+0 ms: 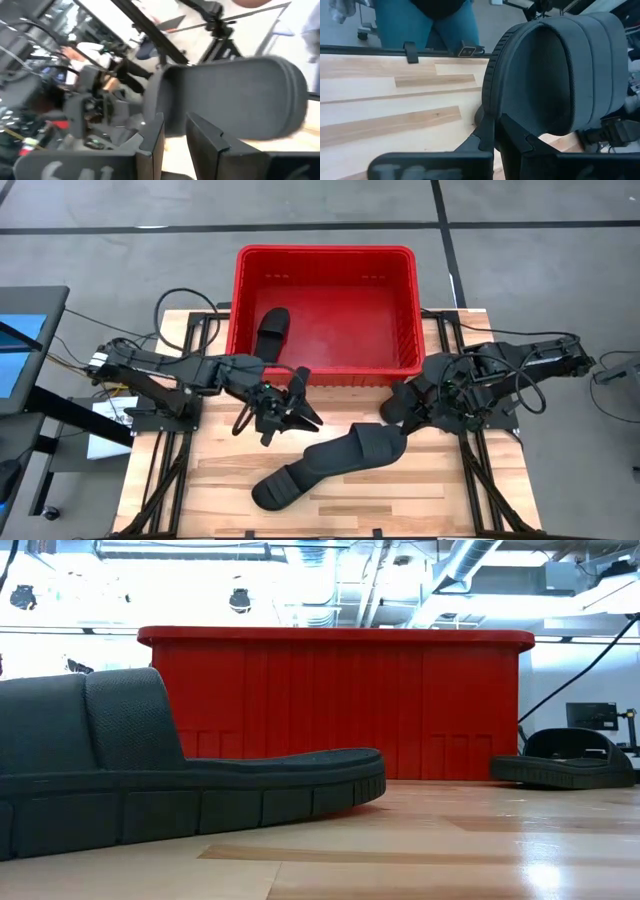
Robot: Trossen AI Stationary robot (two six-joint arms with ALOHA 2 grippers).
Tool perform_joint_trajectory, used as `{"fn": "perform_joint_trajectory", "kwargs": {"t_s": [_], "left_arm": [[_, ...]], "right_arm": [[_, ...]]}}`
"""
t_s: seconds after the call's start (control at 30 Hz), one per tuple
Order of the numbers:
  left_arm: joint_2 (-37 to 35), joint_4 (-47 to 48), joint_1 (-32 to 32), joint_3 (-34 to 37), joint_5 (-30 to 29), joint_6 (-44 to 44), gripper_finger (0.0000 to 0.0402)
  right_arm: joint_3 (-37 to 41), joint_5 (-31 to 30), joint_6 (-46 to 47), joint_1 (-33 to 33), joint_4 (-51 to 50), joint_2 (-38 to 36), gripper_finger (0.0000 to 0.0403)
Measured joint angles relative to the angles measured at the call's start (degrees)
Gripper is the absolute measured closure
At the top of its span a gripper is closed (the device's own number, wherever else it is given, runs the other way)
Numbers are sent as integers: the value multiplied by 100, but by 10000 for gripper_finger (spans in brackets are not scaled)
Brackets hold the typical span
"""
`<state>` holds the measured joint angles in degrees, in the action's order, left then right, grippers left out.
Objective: Pick and place slides into bin
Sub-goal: Stack the middle slide on top of the slide in the bin
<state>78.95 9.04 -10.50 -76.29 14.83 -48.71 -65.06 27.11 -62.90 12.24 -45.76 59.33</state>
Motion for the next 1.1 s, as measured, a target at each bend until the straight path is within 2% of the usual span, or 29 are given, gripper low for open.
{"fn": "perform_joint_trajectory", "kwargs": {"t_s": [0.1, 0.27, 0.63, 0.73, 0.93, 1.1], "left_arm": [[128, 3, 125, -194, 309, 16, 330], [365, 792, 203, -396, 686, 280, 330], [141, 1748, -116, -438, 540, 912, 330], [128, 2030, -341, -437, 215, 1029, 330], [108, 2356, -884, -433, -995, 1040, 330], [108, 2353, -1142, -433, -1129, 1188, 330]], "right_arm": [[0, 2, -1, 60, 65, 0, 403], [-1, -4, 1, 128, 73, 2, 403], [-2, -338, 158, 113, -48, 0, 403], [-2, -339, 156, 113, -50, 0, 403], [0, -340, 156, 113, -46, 0, 403], [-2, -341, 154, 113, -2, 0, 403]]}}
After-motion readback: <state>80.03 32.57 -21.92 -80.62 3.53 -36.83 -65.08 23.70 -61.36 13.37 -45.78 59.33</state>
